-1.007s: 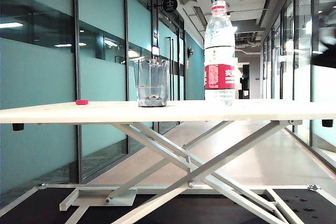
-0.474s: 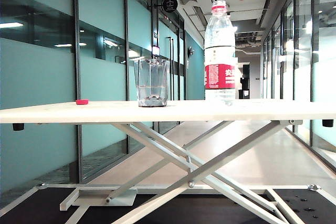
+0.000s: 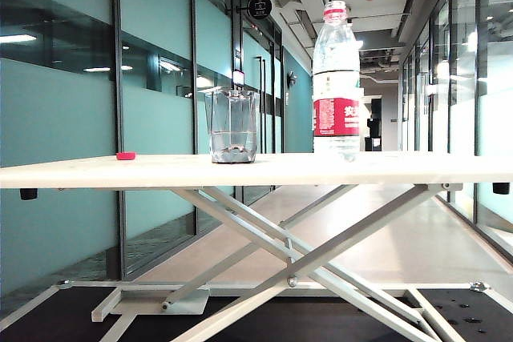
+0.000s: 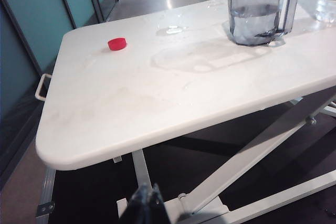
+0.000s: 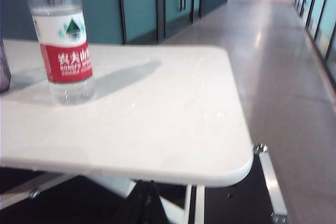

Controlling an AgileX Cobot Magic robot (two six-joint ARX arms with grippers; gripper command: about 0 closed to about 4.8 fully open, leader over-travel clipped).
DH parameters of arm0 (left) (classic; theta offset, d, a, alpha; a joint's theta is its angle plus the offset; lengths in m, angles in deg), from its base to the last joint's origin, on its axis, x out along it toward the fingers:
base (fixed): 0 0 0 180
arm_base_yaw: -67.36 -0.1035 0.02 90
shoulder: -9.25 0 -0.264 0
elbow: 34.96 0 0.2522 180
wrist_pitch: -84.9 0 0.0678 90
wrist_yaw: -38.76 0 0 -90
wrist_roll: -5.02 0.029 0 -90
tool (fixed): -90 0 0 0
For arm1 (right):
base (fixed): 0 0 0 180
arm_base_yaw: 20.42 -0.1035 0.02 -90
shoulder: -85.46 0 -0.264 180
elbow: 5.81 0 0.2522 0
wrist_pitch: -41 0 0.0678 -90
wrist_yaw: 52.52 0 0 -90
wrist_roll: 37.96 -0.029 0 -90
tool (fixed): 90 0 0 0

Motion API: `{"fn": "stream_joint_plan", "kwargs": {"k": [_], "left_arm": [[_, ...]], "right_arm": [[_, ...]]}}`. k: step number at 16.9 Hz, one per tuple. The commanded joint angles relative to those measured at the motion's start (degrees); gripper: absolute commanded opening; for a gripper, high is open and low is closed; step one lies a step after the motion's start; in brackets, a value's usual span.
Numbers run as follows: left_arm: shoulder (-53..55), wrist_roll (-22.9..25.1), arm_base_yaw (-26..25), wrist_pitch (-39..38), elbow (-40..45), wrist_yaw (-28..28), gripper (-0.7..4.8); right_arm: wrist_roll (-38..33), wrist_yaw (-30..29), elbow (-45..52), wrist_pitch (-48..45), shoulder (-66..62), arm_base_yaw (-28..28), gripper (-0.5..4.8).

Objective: Pick up the mineral water bottle on the table and pour water into the mug until it's half full.

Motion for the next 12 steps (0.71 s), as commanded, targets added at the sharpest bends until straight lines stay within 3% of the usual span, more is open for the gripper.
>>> {"fn": "stream_joint_plan", "kwargs": {"k": [1,12], "left_arm": [[0.0,-0.1,0.0,0.5,-0.1,0.2,-0.05],[0.0,-0.1,0.0,0.5,-0.1,0.2,-0.05]], "right_arm": [[0.0,-2.6,0.1,-1.6,0.1,2.2,-0.06],[0.1,-2.6,0.1,-1.7,0.1,2.4,-0.05]]}}
